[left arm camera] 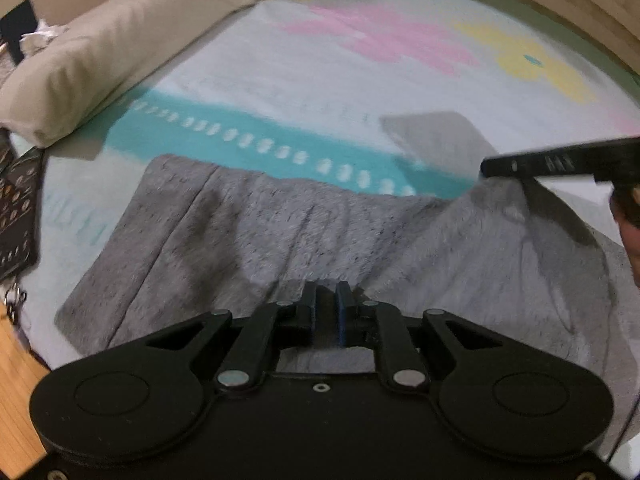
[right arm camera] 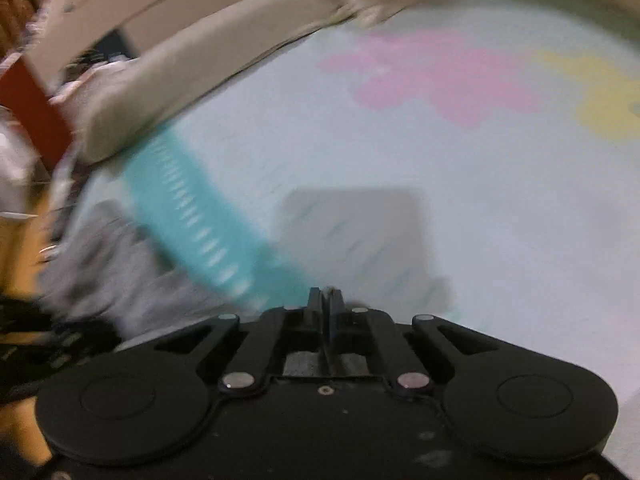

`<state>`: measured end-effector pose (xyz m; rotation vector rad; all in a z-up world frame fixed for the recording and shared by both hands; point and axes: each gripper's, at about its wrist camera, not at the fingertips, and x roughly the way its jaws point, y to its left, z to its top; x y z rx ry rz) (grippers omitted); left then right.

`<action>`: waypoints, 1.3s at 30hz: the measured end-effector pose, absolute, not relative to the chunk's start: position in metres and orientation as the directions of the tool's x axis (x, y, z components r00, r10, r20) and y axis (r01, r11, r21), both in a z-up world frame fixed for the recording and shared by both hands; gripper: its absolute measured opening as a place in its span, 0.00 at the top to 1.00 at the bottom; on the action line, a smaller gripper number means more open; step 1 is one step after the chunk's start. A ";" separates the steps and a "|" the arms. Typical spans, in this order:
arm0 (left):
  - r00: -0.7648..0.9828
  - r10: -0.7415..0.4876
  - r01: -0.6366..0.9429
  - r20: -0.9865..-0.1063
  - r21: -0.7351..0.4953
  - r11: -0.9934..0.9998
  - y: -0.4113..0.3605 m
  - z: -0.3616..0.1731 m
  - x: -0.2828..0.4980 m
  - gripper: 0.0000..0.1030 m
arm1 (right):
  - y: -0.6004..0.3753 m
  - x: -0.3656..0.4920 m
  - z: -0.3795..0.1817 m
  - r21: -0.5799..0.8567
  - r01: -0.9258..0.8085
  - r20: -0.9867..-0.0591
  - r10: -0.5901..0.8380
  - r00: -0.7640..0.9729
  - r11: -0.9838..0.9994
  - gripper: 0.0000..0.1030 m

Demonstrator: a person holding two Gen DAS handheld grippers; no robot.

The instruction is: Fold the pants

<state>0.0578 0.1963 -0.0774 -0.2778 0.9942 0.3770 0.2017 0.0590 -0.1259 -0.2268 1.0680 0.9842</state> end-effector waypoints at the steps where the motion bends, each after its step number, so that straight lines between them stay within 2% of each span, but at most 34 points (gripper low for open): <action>1: 0.494 0.201 -0.436 -0.846 -0.042 0.899 0.192 -0.078 0.055 0.79 | 0.060 0.205 -0.129 0.264 -0.748 -0.816 0.554 0.163 0.609 0.98; 2: 0.493 0.222 -0.429 -0.841 -0.013 0.903 0.188 -0.078 0.055 0.79 | 0.061 0.208 -0.131 0.240 -0.739 -0.812 0.548 0.202 0.629 0.98; 4: 0.484 0.259 -0.403 -0.836 0.050 0.914 0.176 -0.073 0.056 0.79 | 0.055 0.215 -0.124 0.265 -0.747 -0.781 0.590 0.205 0.610 0.91; 6: 0.498 0.255 -0.422 -0.829 0.025 0.906 0.175 -0.064 0.053 0.81 | 0.032 0.224 -0.104 0.303 -0.726 -0.741 0.631 0.228 0.618 0.81; 7: 0.515 0.242 -0.435 -0.822 -0.007 0.901 0.175 -0.058 0.051 0.81 | 0.016 0.229 -0.092 0.305 -0.710 -0.738 0.629 0.244 0.634 0.81; 10: 0.565 0.192 -0.402 -0.803 -0.065 0.913 0.165 -0.047 0.058 0.81 | -0.029 0.231 -0.071 0.254 -0.727 -0.768 0.589 0.249 0.638 0.81; 14: 0.632 0.108 -0.292 -0.768 -0.107 0.950 0.138 -0.039 0.075 0.81 | -0.076 0.204 -0.085 0.193 -0.708 -0.839 0.488 0.240 0.679 0.81; 16: 0.609 0.036 -0.219 -0.792 -0.124 0.968 0.126 -0.046 0.083 0.76 | -0.091 0.184 -0.097 0.192 -0.717 -0.844 0.485 0.228 0.670 0.81; 18: 0.546 0.043 -0.253 -0.837 -0.115 0.961 0.123 -0.059 0.083 0.76 | -0.095 0.167 -0.108 0.211 -0.732 -0.846 0.496 0.194 0.647 0.81; 20: 0.447 0.056 -0.307 -0.893 -0.095 0.947 0.126 -0.078 0.078 0.76 | -0.081 0.151 -0.124 0.142 -0.764 -0.862 0.458 0.217 0.629 0.84; 21: 0.429 0.059 -0.335 -0.901 -0.098 0.937 0.128 -0.085 0.070 0.76 | -0.074 0.149 -0.130 0.088 -0.773 -0.869 0.428 0.249 0.628 0.87; 22: 0.460 0.069 -0.335 -0.885 -0.101 0.937 0.127 -0.086 0.061 0.75 | -0.069 0.152 -0.138 0.031 -0.768 -0.873 0.392 0.291 0.639 0.96; 24: 0.474 0.125 -0.267 -0.872 -0.007 0.964 0.113 -0.085 0.051 0.75 | -0.068 0.167 -0.144 0.002 -0.716 -0.855 0.372 0.361 0.699 0.93; 25: 0.477 0.152 -0.240 -0.866 0.038 0.970 0.105 -0.083 0.047 0.76 | -0.067 0.175 -0.144 -0.028 -0.677 -0.856 0.332 0.396 0.736 0.88; 26: 0.477 0.160 -0.238 -0.864 0.048 0.970 0.100 -0.080 0.045 0.78 | -0.067 0.180 -0.142 -0.060 -0.650 -0.852 0.300 0.428 0.757 0.88; 27: 0.481 0.146 -0.244 -0.864 0.027 0.969 0.097 -0.075 0.042 0.80 | -0.069 0.181 -0.137 -0.061 -0.636 -0.837 0.308 0.453 0.769 0.88; 29: 0.533 0.088 -0.241 -0.842 -0.052 0.969 0.089 -0.064 0.037 0.80 | -0.092 0.181 -0.120 0.035 -0.599 -0.802 0.380 0.461 0.800 0.87; 32: 0.615 0.045 -0.218 -0.787 -0.115 0.969 0.070 -0.053 0.038 0.80 | -0.131 0.167 -0.107 0.161 -0.556 -0.811 0.430 0.396 0.815 0.84; 36: 0.581 -0.015 -0.191 -0.814 -0.155 0.969 0.046 -0.060 0.049 0.79 | -0.187 0.139 -0.114 0.152 -0.511 -0.853 0.374 0.364 0.846 0.84; 39: 0.493 -0.032 -0.210 -0.870 -0.155 0.965 0.038 -0.081 0.049 0.79 | -0.226 0.117 -0.125 0.084 -0.470 -0.890 0.278 0.361 0.879 0.84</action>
